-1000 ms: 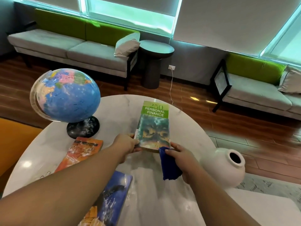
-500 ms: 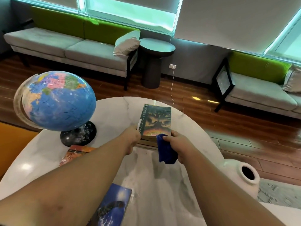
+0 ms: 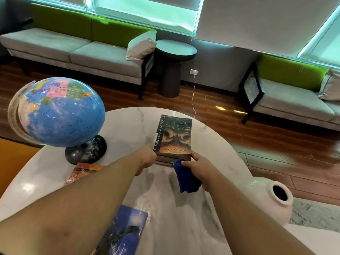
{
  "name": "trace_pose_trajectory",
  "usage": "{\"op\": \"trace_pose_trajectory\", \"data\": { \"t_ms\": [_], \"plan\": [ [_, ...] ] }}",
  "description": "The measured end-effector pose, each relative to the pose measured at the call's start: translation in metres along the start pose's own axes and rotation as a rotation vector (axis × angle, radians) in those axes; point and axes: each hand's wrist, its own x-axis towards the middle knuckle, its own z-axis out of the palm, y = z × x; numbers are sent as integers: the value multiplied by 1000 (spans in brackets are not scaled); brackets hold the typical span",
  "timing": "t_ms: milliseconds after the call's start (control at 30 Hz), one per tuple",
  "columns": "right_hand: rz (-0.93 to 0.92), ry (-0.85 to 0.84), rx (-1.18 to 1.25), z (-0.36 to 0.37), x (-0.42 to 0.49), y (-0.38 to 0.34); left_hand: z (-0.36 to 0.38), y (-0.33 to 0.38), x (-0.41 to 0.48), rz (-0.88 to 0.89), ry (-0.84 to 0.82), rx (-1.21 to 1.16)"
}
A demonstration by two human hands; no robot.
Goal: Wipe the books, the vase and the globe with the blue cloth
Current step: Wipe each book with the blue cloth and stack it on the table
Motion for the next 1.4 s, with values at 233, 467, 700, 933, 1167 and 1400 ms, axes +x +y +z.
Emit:
{"op": "trace_pose_trajectory", "data": {
  "t_ms": [233, 467, 700, 933, 1167, 1400],
  "plan": [
    [7, 148, 281, 7, -21, 21, -6, -11, -30, 146, 48, -16],
    [335, -103, 488, 31, -78, 83, -32, -88, -124, 104, 260, -17],
    [310, -154, 218, 61, -111, 127, -64, -137, -205, 10, 273, 316],
    [285, -159, 34, 80, -127, 141, -70, -168, -240, -204, 222, 554],
    [242, -148, -41, 78, -133, 149, -50, -172, -247, -203, 193, 522],
    [162, -29, -68, 44, -132, 145, -19, -152, -245, 28, 114, 457]
  ]
}}
